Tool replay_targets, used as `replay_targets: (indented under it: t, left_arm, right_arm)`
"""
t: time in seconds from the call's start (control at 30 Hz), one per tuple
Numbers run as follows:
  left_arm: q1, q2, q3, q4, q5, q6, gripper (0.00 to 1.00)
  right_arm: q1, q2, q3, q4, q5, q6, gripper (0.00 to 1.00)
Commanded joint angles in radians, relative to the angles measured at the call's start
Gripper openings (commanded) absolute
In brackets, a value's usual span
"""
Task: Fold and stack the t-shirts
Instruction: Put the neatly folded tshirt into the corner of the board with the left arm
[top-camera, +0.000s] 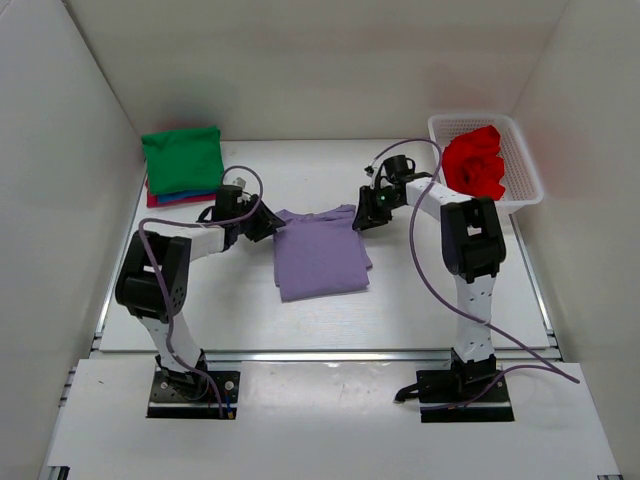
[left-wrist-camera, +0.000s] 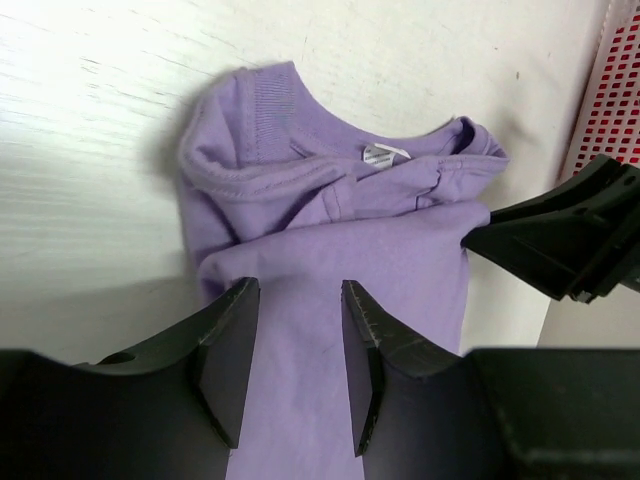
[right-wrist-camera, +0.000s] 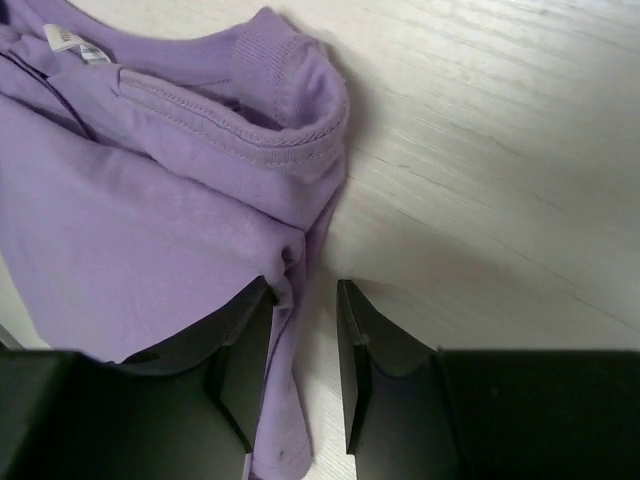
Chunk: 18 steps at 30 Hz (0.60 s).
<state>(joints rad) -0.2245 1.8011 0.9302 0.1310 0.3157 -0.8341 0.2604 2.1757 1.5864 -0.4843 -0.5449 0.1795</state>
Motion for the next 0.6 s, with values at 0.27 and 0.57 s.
replay_targets:
  t: [0.27, 0.57]
  left_arm:
    - [0.008, -0.217, 0.021, -0.352, -0.036, 0.256, 0.52]
    - [-0.074, -0.217, -0.047, -0.448, -0.138, 0.326, 0.56]
  right_arm:
    - [-0.023, -0.203, -0.083, 0.009, 0.094, -0.012, 0.50]
    - [-0.006, -0.289, -0.178, 0.006, 0.111, -0.011, 0.66]
